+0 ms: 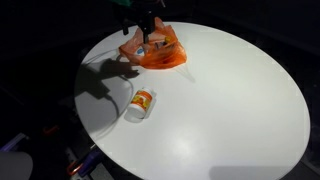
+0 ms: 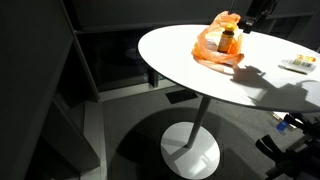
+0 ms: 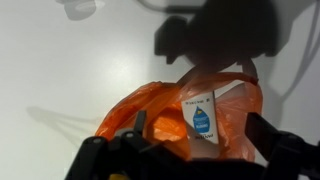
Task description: Take the bottle out of the carrier bag
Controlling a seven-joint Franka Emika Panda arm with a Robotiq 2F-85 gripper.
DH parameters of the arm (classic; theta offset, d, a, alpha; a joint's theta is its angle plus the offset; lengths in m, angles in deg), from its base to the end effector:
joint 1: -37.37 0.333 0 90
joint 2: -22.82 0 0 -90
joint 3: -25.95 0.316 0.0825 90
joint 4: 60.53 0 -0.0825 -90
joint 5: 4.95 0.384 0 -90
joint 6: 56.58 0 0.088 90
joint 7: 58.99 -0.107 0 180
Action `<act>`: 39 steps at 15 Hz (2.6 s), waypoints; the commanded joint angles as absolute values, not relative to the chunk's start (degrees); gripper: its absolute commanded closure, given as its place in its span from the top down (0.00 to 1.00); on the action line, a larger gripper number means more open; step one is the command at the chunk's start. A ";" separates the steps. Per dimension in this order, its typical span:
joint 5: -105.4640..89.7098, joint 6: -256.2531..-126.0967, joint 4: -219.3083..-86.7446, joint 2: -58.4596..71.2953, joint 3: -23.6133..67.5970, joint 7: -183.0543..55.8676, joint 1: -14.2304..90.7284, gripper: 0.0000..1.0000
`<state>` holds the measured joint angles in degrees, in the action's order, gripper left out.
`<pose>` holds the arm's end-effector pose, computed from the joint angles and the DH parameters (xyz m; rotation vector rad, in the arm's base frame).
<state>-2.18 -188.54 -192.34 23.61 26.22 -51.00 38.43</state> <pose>0.5116 0.0129 0.3548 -3.0997 -0.2027 -0.0287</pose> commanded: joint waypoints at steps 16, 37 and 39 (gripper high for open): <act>9.07 -202.40 -189.83 9.93 31.03 -28.24 36.64 0.96; 4.28 -200.18 -188.51 13.97 30.25 -32.17 36.35 0.90; 4.20 -201.09 -188.29 13.02 30.28 -32.32 36.40 1.00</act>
